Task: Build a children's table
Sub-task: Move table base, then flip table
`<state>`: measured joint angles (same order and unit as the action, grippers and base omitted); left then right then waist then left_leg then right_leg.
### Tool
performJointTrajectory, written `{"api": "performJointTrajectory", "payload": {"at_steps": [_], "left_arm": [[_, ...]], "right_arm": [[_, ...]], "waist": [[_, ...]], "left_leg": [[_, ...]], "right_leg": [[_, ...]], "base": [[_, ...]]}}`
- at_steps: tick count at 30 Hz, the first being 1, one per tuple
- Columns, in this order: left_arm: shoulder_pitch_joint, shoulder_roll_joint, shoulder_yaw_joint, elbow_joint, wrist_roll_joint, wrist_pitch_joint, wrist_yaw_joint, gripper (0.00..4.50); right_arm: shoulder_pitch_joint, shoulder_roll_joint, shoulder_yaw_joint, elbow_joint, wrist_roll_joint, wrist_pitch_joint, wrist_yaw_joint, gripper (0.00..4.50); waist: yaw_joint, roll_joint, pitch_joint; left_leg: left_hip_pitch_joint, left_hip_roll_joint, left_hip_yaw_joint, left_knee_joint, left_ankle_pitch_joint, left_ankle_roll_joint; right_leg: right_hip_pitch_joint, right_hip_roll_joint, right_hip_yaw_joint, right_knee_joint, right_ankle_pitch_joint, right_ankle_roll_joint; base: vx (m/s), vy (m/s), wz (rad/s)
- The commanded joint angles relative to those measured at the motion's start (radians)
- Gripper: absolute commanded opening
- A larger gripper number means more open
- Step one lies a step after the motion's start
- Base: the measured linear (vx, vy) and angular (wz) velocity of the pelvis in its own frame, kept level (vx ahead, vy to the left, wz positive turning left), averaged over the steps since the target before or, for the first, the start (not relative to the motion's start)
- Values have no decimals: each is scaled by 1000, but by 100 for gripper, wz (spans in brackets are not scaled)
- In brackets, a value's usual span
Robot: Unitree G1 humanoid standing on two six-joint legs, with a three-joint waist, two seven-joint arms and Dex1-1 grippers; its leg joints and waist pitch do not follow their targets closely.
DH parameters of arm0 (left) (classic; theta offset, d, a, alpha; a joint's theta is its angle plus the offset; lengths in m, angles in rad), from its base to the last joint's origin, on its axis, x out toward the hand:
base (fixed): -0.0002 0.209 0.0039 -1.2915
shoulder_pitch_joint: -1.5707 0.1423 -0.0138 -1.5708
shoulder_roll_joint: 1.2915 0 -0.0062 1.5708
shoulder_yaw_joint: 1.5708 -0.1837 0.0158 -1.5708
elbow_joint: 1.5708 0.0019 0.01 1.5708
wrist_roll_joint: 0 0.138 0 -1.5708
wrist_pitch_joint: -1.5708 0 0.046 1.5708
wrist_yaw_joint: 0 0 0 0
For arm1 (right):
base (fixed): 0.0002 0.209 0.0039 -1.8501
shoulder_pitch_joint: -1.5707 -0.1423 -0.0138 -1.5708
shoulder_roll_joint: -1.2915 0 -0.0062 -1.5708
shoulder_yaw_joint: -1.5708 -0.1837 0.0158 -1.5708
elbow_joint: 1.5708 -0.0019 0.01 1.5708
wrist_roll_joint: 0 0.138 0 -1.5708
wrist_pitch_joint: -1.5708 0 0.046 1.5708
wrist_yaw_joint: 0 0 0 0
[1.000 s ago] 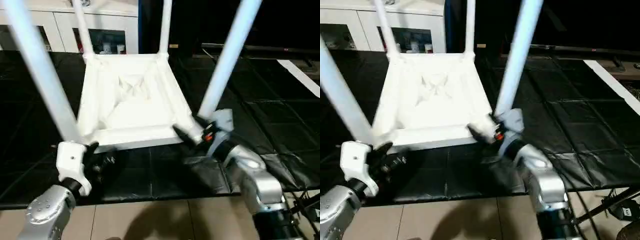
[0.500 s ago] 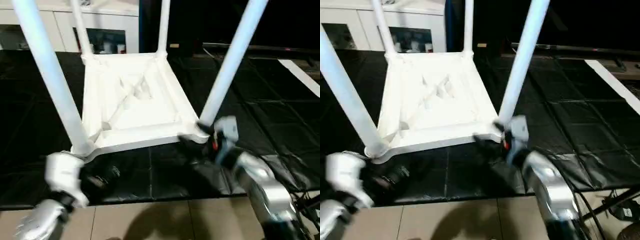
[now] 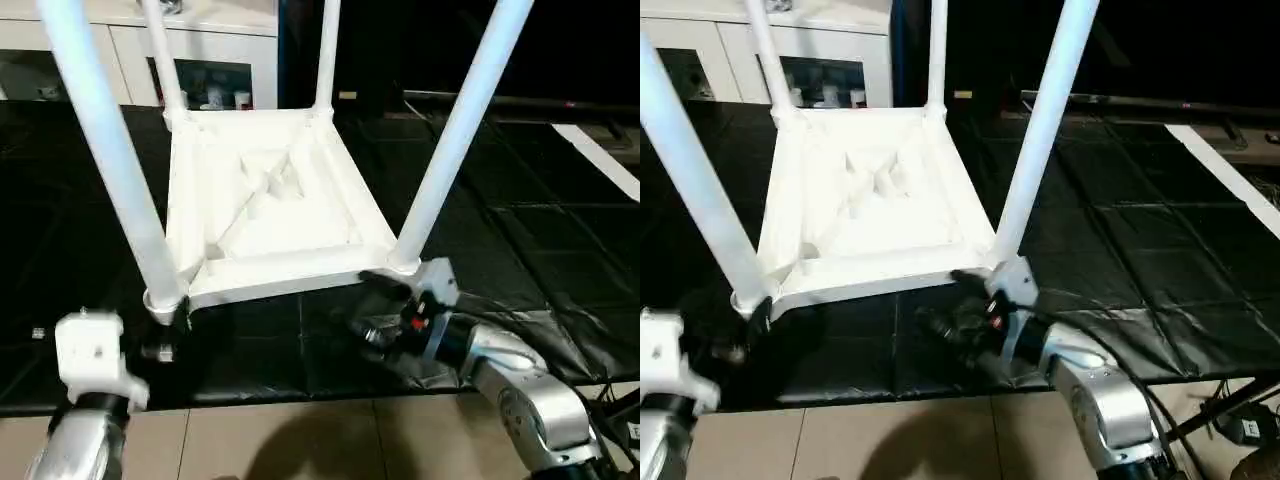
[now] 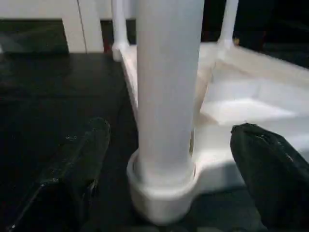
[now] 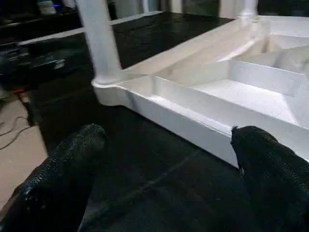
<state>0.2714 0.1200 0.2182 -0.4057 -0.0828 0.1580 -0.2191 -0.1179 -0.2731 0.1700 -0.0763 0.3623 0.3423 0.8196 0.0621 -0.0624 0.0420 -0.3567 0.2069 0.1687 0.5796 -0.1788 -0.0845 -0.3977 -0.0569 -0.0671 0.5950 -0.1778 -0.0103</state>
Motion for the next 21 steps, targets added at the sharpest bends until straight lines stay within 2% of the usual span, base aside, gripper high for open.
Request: {"api": "performJointTrajectory", "payload": {"at_steps": [1, 3, 5, 6, 8, 9, 11, 12, 13, 15, 18, 19, 21], "left_arm": [[-31, 17, -18, 36, 2, -6, -13, 447], [-76, 30, -25, 73, -2, 9, -22, 447], [-156, 44, -19, 136, -1, 71, -8, 447], [-175, 39, -10, 148, -12, 81, -2, 447], [-205, 33, -1, 168, -31, 94, 7, 447], [-222, 31, -1, 181, -33, 94, 10, 429], [-245, 28, -7, 204, -40, 89, 6, 429], [-250, 28, -10, 208, -40, 88, 5, 429], [-265, 28, -12, 227, -42, 90, 9, 400], [-278, 26, -6, 242, -44, 97, 20, 390], [-290, 14, 7, 251, -45, 112, 43, 369], [-299, 6, 16, 256, -50, 126, 65, 356], [-302, 4, 17, 259, -52, 129, 70, 347]], "right_arm": [[-7, -13, 5, -20, 18, 17, 18, 450], [-9, -13, 15, -22, 21, 26, 28, 450], [-16, -8, 28, -18, 14, 28, 30, 450], [-19, -5, 29, -16, 14, 28, 28, 450], [-23, -3, 31, -13, 13, 28, 26, 450], [-25, 0, 31, -11, 12, 27, 22, 450], [-25, 5, 33, -9, 7, 23, 16, 450], [-24, 5, 34, -9, 6, 23, 15, 450], [-23, 8, 40, -6, 0, 20, 14, 450], [-24, 9, 47, -5, -8, 17, 10, 450], [-27, 9, 53, -6, -14, 25, 1, 450], [-31, 14, 52, -4, -11, 34, -5, 450], [-32, 16, 50, -3, -9, 37, -7, 450]], "waist": [[1, 7, -37], [3, 13, -39], [3, 20, -41], [3, 19, -44], [4, 16, -45], [5, 15, -47], [6, 15, -50], [6, 15, -51], [7, 17, -53], [7, 19, -53], [8, 21, -51], [6, 15, -49], [7, 17, -47]], "left_leg": [[1, 25, -16, -74, -385, 13], [4, 23, -16, -74, -385, 12], [6, 24, -17, -75, -381, 6], [8, 23, -15, -72, -374, 4], [0, 25, -16, -74, -345, 4], [1, 26, -16, -73, -340, 3], [0, 25, -13, -71, -308, 8], [0, 27, -13, -70, -298, 10], [1, 26, -11, -68, -281, 12], [0, 26, -10, -68, -266, 15], [3, 28, -10, -70, -283, 10], [3, 27, -9, -70, -305, 7], [3, 26, -11, -71, -321, 5]], "right_leg": [[25, -62, 42, -104, -472, -20], [23, -61, 42, -102, -467, -18], [24, -61, 43, -96, -420, -35], [24, -61, 43, -94, -399, -44], [33, -64, 44, -88, -351, -63], [33, -65, 45, -86, -339, -70], [36, -63, 46, -79, -278, -91], [38, -65, 47, -76, -257, -102], [38, -63, 47, -74, -229, -111], [41, -63, 47, -71, -198, -122], [40, -64, 46, -72, -213, -128], [40, -63, 46, -76, -249, -123], [39, -66, 45, -81, -300, -107]], "base": [[0, 0, 0], [0, 0, 0], [0, 0, 0], [0, 0, 0], [0, 0, 0], [0, 0, 0], [0, 0, 0], [0, 0, 0], [0, 0, 0], [0, 0, 0], [0, 0, 0], [0, 0, 0], [0, 0, 0]]}}
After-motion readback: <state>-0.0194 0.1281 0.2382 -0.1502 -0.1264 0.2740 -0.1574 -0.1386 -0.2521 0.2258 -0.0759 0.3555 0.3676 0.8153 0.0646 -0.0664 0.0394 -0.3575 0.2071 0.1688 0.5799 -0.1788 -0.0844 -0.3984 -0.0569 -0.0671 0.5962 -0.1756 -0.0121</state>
